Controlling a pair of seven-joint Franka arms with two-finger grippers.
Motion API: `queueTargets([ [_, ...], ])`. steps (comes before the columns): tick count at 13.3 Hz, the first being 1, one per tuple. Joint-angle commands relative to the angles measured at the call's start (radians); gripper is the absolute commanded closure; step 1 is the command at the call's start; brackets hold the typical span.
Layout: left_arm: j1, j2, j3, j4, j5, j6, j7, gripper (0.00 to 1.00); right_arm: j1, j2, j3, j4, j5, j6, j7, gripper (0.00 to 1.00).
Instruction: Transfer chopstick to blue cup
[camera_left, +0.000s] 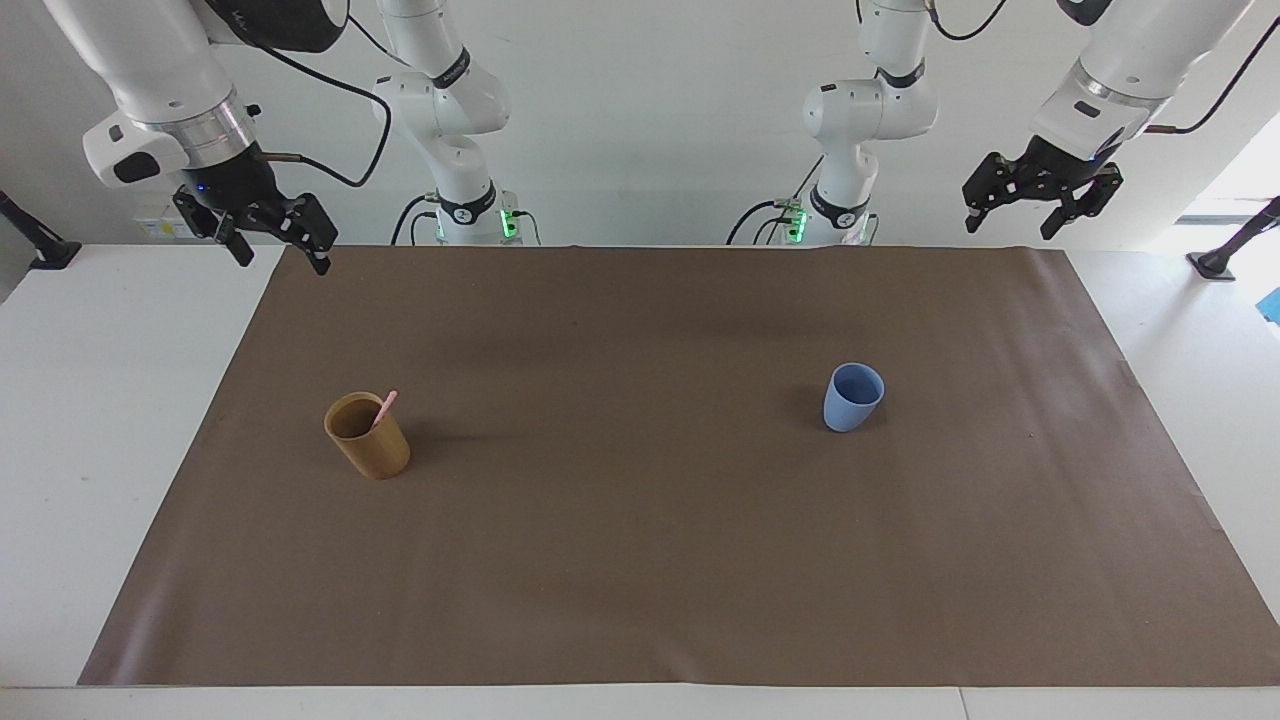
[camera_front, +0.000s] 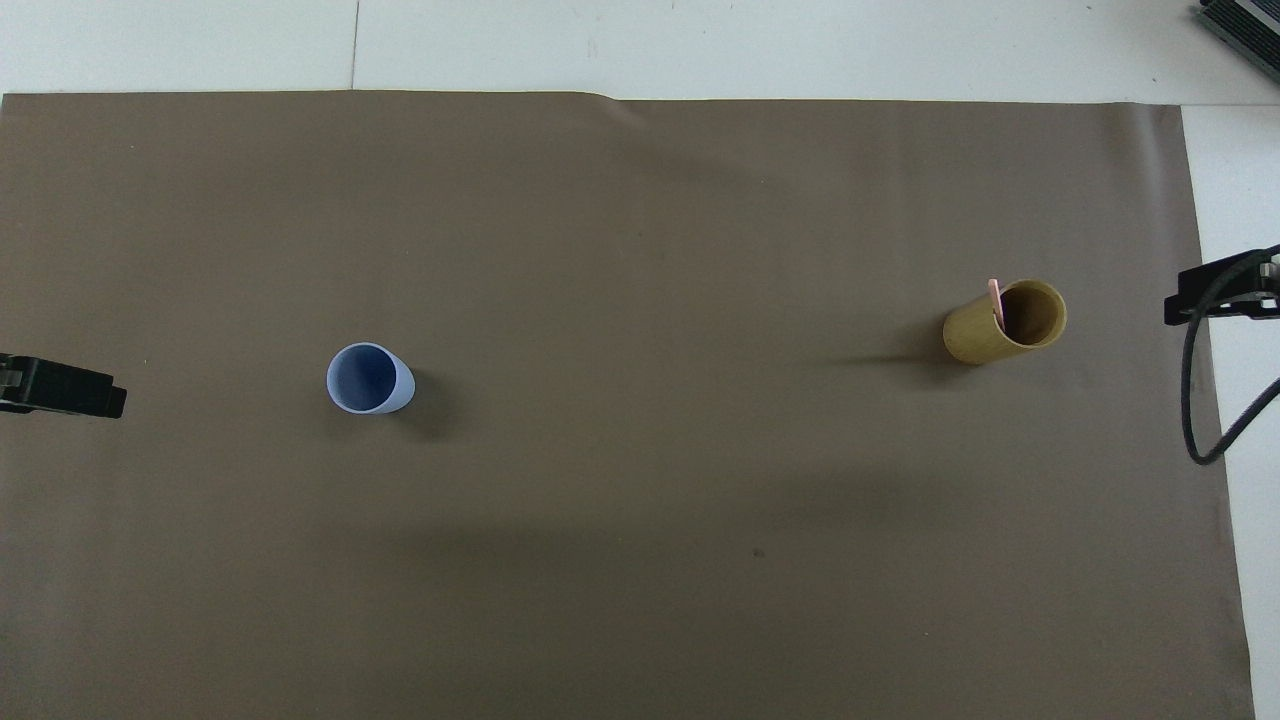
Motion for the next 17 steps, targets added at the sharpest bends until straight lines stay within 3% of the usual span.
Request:
queueTargets([
  [1,-0.001,-0.025,0.001,-0.037,-0.025,0.034,-0.004,0.0,-0.014,-0.007,-0.001,-0.012,0.0,-0.002,-0.014,0.0],
  [4,-0.056,-0.022,0.0,-0.14,-0.025,0.104,-0.032,0.0,0.0,-0.007,0.003,-0.014,-0.009,-0.002,-0.013,0.0],
  [7,-0.096,-0.021,0.0,-0.289,-0.025,0.329,-0.191,0.0,0.001,-0.006,0.009,-0.012,-0.015,0.0,-0.003,0.0],
  [13,-0.081,0.019,0.001,-0.423,-0.027,0.546,-0.284,0.0,0.004,-0.007,0.012,-0.012,-0.014,-0.002,-0.016,0.0],
  [17,-0.09,0.021,0.0,-0.474,-0.027,0.589,-0.29,0.0,0.003,-0.007,0.012,-0.012,-0.014,-0.002,-0.016,0.0],
])
